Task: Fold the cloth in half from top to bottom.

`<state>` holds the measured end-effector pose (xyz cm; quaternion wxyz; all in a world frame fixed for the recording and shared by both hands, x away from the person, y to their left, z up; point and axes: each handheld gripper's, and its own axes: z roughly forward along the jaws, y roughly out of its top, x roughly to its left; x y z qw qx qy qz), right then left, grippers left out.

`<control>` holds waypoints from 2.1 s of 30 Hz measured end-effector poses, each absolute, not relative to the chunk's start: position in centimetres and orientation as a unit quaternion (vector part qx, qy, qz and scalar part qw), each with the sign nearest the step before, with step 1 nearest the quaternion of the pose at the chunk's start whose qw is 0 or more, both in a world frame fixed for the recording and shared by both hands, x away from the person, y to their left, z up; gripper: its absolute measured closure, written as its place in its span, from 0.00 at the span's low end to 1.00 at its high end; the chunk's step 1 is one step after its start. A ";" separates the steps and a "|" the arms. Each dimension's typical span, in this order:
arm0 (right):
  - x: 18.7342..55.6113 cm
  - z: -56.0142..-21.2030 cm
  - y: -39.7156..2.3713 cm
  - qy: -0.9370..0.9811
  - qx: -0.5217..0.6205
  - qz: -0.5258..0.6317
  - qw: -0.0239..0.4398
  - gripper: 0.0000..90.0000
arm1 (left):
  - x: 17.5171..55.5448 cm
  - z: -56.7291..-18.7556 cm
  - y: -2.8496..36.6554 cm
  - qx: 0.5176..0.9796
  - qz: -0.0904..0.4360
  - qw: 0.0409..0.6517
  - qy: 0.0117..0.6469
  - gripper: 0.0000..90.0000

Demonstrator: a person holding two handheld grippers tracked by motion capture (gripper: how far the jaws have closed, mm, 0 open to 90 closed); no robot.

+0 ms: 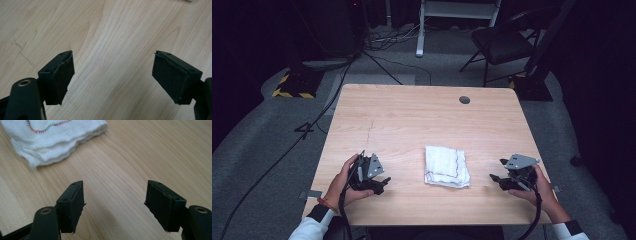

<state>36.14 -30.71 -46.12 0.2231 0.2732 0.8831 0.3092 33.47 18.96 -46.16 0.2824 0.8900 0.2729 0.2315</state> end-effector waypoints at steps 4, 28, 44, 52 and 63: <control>36.0 -46.7 -32.2 0.878 0.295 0.304 0.224 0.35 | 33.4 -46.6 20.0 0.885 0.234 0.281 0.287 0.21; 34.9 -49.9 -40.3 0.814 0.428 0.342 0.191 0.27 | 32.9 -50.3 27.4 0.842 0.160 0.335 0.392 0.18; 34.6 -50.3 -40.6 0.801 0.440 0.355 0.197 0.24 | 32.9 -50.4 27.5 0.838 0.156 0.337 0.400 0.17; 34.7 -50.3 -40.6 0.799 0.444 0.353 0.198 0.23 | 32.9 -50.4 27.5 0.838 0.156 0.337 0.400 0.17; 34.7 -50.3 -40.6 0.799 0.445 0.354 0.197 0.23 | 32.9 -50.4 27.5 0.837 0.155 0.337 0.402 0.17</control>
